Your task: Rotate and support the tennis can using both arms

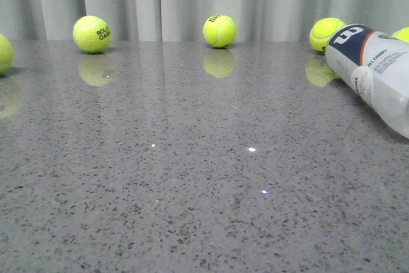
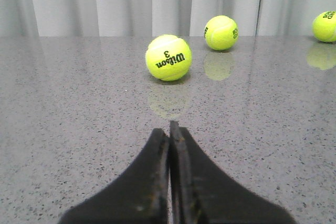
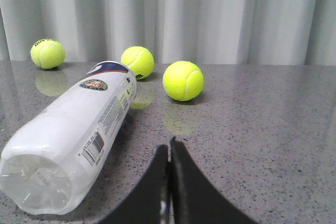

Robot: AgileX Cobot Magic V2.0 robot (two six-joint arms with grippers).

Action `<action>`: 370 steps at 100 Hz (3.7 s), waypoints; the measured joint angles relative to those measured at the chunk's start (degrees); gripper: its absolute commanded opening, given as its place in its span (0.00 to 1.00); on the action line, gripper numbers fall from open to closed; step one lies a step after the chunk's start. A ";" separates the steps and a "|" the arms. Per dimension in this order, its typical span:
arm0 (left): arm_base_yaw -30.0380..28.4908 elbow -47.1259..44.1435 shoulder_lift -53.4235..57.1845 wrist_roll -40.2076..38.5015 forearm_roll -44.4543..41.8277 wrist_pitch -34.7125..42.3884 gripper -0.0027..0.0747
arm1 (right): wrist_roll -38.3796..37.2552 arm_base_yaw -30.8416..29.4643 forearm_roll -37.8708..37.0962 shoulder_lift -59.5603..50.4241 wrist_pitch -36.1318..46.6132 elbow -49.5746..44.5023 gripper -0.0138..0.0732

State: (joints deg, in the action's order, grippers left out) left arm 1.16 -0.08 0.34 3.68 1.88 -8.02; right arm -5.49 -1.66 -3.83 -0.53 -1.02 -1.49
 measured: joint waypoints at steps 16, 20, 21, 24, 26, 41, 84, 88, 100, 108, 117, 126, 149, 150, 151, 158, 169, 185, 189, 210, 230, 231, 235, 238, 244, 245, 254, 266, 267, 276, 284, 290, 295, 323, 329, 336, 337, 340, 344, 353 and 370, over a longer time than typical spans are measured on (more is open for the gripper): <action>0.00 0.00 0.00 0.00 0.00 0.00 0.01 | 0.00 0.00 0.00 0.00 0.00 0.00 0.09; 0.00 0.00 0.00 0.00 0.00 0.00 0.01 | 0.00 0.00 0.00 0.00 0.00 0.00 0.09; 0.00 0.00 0.00 0.00 0.00 0.00 0.01 | 0.00 0.00 0.00 0.00 0.00 0.00 0.09; 0.00 0.00 0.00 0.00 0.00 0.00 0.01 | 0.00 0.00 0.00 0.00 0.00 0.00 0.09; 0.00 0.00 0.00 0.00 0.00 0.00 0.01 | 0.00 0.00 0.00 0.00 0.00 0.00 0.09; 0.00 0.00 0.00 0.00 0.00 0.00 0.01 | 0.00 0.00 0.00 0.00 0.00 0.00 0.09; 0.00 0.00 0.00 0.00 0.00 0.00 0.01 | 3.08 0.00 -5.72 0.00 0.00 0.00 0.09; 0.00 0.00 0.00 0.00 0.00 0.00 0.01 | 3.25 0.00 -5.87 0.00 0.00 0.00 0.09; 0.00 0.00 0.00 0.00 0.00 0.00 0.01 | 3.39 0.00 -5.97 0.00 0.34 0.00 0.09; 0.00 0.00 0.00 0.00 0.00 0.00 0.01 | 3.39 0.00 -6.01 0.00 0.43 0.00 0.09; 0.00 0.00 0.00 0.00 0.00 0.00 0.01 | 3.39 0.00 -6.09 0.00 0.54 0.00 0.09; 0.00 0.00 0.00 0.00 0.00 0.00 0.01 | 3.39 0.00 -6.09 0.00 1.50 0.00 0.09; 0.00 0.00 0.00 0.00 0.00 0.00 0.01 | 1.10 0.00 -3.20 0.00 -3.48 1.38 0.09; 0.00 0.00 0.00 0.00 0.00 0.00 0.01 | 1.13 0.00 -2.90 0.00 -4.43 1.82 0.09; 0.00 0.00 0.00 0.00 0.00 0.00 0.01 | 1.13 0.00 -2.79 0.10 -4.86 2.07 0.09; 0.00 0.00 0.00 0.00 0.00 0.00 0.01 | 0.75 0.00 -1.53 1.52 -9.25 5.17 0.09; 0.00 0.00 0.00 0.00 0.00 0.00 0.01 | 0.55 0.00 -0.12 5.54 -16.68 11.34 0.09; 0.00 0.00 0.00 0.00 0.00 0.00 0.01 | 0.51 0.00 0.74 14.93 -27.84 21.16 0.15; 0.00 0.00 0.00 0.00 0.00 0.00 0.01 | 0.51 0.27 0.83 17.34 -29.98 23.48 0.21; 0.00 0.00 0.00 0.00 0.00 0.00 0.01 | 0.41 2.51 1.17 30.84 -34.21 33.04 0.83; 0.00 0.00 0.00 0.00 0.00 0.00 0.01 | 0.41 4.13 2.62 41.39 -41.42 43.36 0.89; 0.00 0.00 0.00 0.00 0.00 0.00 0.01 | 0.41 4.34 2.78 41.76 -42.22 43.77 0.89; 0.00 0.00 0.00 0.00 0.00 0.00 0.01 | 0.41 4.69 3.83 44.01 -44.26 46.31 0.89; 0.00 0.00 0.00 0.00 0.00 0.00 0.01 | 0.41 5.10 4.74 45.56 -46.24 48.02 0.89; 0.00 0.00 0.00 0.00 0.00 0.00 0.01 | 0.41 5.65 6.70 49.25 -49.11 51.85 0.89; 0.00 0.00 0.00 0.00 0.00 0.00 0.01 | 0.41 5.77 6.85 49.67 -49.74 52.27 0.89; 0.00 0.00 0.00 0.00 0.00 0.00 0.01 | 0.41 6.46 8.94 55.33 -53.08 57.47 0.89; 0.00 0.00 0.00 0.00 0.00 0.00 0.01 | 0.41 6.97 11.01 63.28 -57.74 63.59 0.89; 0.00 0.00 0.00 0.00 0.00 0.00 0.01 | 0.41 6.97 11.23 63.75 -58.00 64.27 0.89; 0.00 0.00 0.00 0.00 0.00 0.00 0.01 | 0.41 7.06 12.03 69.58 -61.14 68.19 0.89; 0.00 0.00 0.00 0.00 0.00 0.00 0.01 | 0.41 7.06 12.25 74.59 -62.43 70.70 0.89; 0.00 0.00 0.00 0.00 0.00 0.00 0.01 | 0.41 7.06 12.25 77.67 -62.70 72.17 0.89; 0.00 0.00 0.00 0.00 0.00 0.00 0.01 | 0.41 7.06 12.44 80.21 -62.69 73.11 0.89; 0.00 0.00 0.00 0.00 0.00 0.00 0.01 | 0.41 7.06 18.02 91.62 -61.19 75.54 0.89; 0.00 0.00 0.00 0.00 0.00 0.00 0.01 | 0.41 7.06 18.26 93.12 -60.40 75.54 0.86; 0.00 0.00 0.00 0.00 0.00 0.00 0.01 | 0.41 7.06 18.56 94.51 -59.64 75.54 0.75; 0.00 0.00 0.00 0.00 0.00 0.00 0.01 | 0.41 7.06 18.56 94.71 -59.64 75.54 0.74; 0.00 0.00 0.00 0.00 0.00 0.00 0.01 | 0.28 7.06 18.69 94.92 -59.49 75.56 0.69; 0.00 0.00 0.00 0.00 0.00 0.00 0.01 | 0.28 7.06 18.79 95.04 -59.39 75.66 0.60; 0.00 0.00 0.00 0.00 0.00 0.00 0.01 | 0.28 7.06 18.88 95.16 -59.39 76.01 0.47; 0.00 0.00 0.00 0.00 0.00 0.00 0.01 | 3.87 7.47 18.88 95.70 -61.34 79.41 0.44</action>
State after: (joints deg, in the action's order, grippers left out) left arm 1.16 -0.08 0.34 3.68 1.88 -8.02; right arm -1.62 5.81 15.05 95.17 -62.36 77.92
